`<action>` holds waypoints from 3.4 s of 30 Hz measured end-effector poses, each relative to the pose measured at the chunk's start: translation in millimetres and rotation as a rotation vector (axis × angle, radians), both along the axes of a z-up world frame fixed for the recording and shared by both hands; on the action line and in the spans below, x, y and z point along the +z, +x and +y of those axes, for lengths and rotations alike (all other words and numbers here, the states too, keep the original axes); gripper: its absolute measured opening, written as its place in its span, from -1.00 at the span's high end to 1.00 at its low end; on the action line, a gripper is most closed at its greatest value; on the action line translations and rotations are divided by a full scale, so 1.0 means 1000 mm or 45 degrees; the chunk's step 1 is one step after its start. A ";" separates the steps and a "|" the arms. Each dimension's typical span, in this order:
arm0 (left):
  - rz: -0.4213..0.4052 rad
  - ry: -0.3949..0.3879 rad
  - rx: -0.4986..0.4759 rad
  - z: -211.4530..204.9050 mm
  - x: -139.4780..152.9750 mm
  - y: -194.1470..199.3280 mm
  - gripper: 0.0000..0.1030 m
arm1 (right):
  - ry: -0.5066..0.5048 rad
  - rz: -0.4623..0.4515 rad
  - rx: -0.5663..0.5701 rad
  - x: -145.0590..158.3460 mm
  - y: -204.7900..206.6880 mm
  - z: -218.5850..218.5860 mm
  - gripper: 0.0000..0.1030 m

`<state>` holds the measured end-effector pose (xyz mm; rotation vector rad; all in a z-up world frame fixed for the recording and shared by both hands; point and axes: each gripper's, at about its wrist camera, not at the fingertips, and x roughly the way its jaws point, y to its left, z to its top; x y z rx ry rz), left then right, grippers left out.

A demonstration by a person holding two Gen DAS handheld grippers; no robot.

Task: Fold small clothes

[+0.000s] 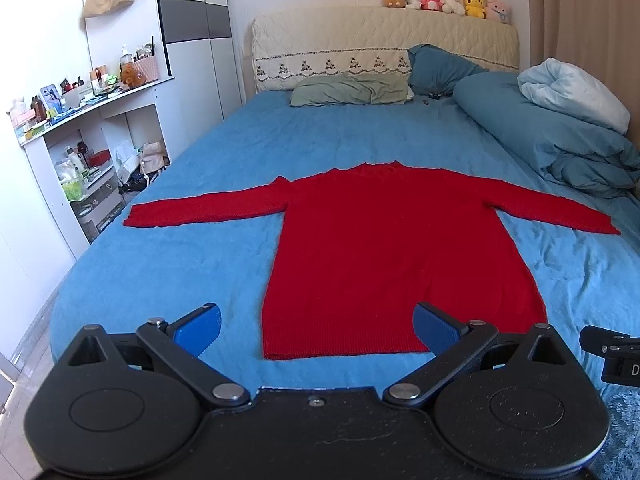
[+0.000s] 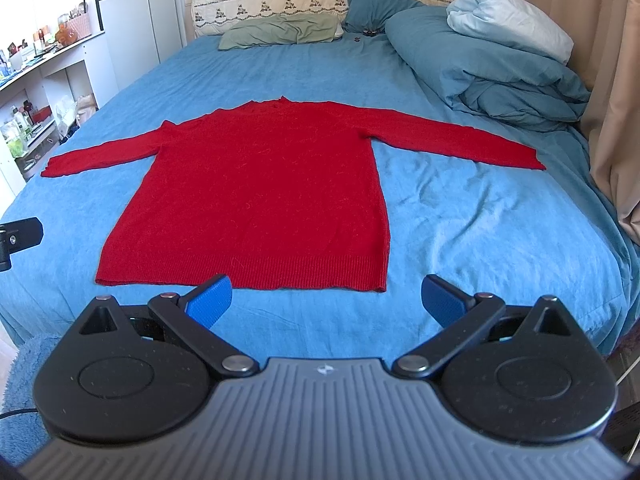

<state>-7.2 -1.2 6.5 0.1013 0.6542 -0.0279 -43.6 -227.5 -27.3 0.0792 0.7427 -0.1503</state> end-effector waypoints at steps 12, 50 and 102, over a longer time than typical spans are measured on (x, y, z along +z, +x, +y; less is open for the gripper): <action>-0.008 -0.006 0.000 0.000 0.002 0.000 -1.00 | -0.002 -0.008 0.000 0.003 -0.003 0.003 -1.00; 0.037 -0.069 -0.385 -0.220 -0.055 0.409 -1.00 | 0.102 -0.159 -0.748 -0.080 0.240 -0.271 -1.00; 0.476 -0.143 -0.092 -0.034 -0.141 0.559 -1.00 | 0.053 -0.097 0.403 -0.170 0.541 -0.009 0.62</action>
